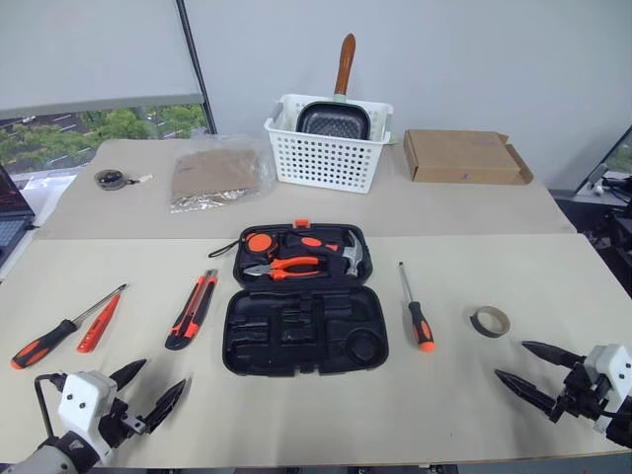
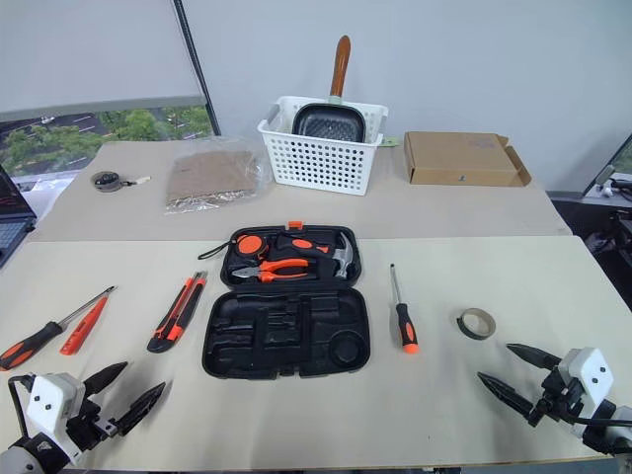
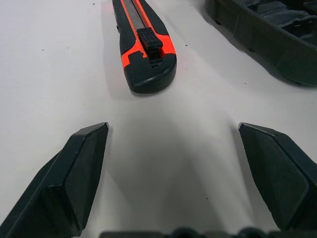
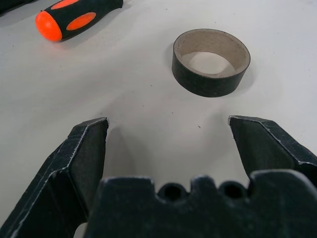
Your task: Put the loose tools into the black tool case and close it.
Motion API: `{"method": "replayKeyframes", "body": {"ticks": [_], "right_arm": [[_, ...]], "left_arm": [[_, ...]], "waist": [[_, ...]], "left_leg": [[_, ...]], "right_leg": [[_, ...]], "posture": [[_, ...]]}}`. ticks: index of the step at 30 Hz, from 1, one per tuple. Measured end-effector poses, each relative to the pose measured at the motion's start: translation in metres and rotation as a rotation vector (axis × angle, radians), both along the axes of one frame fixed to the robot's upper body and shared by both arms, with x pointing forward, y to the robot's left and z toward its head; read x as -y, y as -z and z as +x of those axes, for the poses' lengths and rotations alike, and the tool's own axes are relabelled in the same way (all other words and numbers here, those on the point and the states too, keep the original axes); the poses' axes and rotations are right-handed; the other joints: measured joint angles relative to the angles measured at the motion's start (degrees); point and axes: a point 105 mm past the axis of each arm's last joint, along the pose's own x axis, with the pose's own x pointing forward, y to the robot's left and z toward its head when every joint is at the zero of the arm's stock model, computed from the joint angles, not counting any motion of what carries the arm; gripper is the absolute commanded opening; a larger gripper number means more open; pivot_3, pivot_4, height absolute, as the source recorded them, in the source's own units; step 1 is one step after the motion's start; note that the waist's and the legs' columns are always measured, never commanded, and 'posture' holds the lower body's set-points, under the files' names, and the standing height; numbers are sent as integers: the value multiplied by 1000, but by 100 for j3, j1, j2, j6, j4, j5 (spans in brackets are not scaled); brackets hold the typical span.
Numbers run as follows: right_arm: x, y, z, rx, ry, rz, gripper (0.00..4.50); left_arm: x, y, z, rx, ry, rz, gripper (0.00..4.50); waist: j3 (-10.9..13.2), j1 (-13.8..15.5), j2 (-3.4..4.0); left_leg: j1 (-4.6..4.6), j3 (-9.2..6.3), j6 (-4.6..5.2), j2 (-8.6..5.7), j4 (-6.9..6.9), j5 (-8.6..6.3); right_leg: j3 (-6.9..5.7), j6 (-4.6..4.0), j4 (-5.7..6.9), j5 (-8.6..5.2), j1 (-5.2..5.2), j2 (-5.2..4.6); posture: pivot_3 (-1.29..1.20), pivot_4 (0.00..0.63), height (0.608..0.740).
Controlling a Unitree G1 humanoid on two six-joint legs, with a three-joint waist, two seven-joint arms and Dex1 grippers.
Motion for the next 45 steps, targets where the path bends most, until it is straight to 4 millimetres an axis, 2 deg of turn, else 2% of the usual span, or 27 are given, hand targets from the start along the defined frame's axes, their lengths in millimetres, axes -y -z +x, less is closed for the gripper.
{"method": "replayKeyframes", "body": {"ticks": [10,13,15,18,23,26,28,32,35,37,41,45], "right_arm": [[3,0,2,13,4,5,4459],[-1,-7,7,44,-12,5,4459],[-9,-19,15,87,-41,12,4459],[-32,-45,30,159,-124,46,4459],[-94,-83,49,222,-345,116,4459],[-121,-95,51,217,-452,150,4459],[-147,-107,51,217,-558,177,4459],[-185,-125,45,233,-729,206,4459],[-205,-130,40,227,-826,228,4459],[-210,-133,39,225,-855,242,4459],[-218,-133,38,221,-906,256,4459],[-217,-132,38,213,-916,253,4459]], "left_arm": [[-1,0,3,5,7,-5,4500],[-2,-1,4,10,4,-8,4500],[-5,-7,8,41,-9,-21,4500],[-15,-26,18,127,-52,-49,4500],[-48,-53,31,208,-146,-56,4500],[-70,-65,33,216,-208,-47,4500],[-93,-73,34,197,-269,-26,4500],[-127,-77,30,120,-316,57,4500],[-153,-74,25,40,-346,104,4500],[-164,-72,21,3,-353,131,4500],[-175,-58,28,-84,-319,159,4500],[-179,-51,40,-130,-288,170,4500]], "waist": [[0,-1,1],[-1,-11,2],[0,-20,1],[-1,-14,2],[1,-4,-1],[2,-2,-4],[4,4,-7],[3,0,-14],[3,9,-20],[3,13,-22],[3,30,-30],[-3,18,-50]], "left_leg": [[2,0,0,0,1,0],[2,1,-1,1,1,0],[2,1,-1,2,1,0],[6,1,-4,7,1,2],[8,-2,-8,9,1,5],[2,-2,0,6,0,7],[-2,-2,33,3,0,20],[-3,-1,30,1,-2,12],[-5,-1,20,1,-2,5],[-10,1,-3,-4,-1,-8],[-9,6,-15,-6,0,-8],[-9,12,-21,-3,-2,-4]], "right_leg": [[0,-3,1,-2,1,0],[1,-1,2,0,0,0],[2,0,4,0,-2,0],[1,2,5,2,-2,0],[-7,9,8,6,-3,5],[-9,8,4,6,-4,6],[-10,7,-2,6,-6,6],[-13,3,-7,3,-12,5],[-18,1,-5,2,-40,6],[-16,1,-5,2,-46,4],[-19,1,3,4,-51,4],[-20,2,10,7,-56,6]], "posture": [[0,150,700],[0,150,700],[0,150,700],[0,150,700],[0,150,700],[0,150,700],[0,150,700],[0,150,700],[0,150,700],[0,150,700],[0,150,700],[0,150,700]]}}
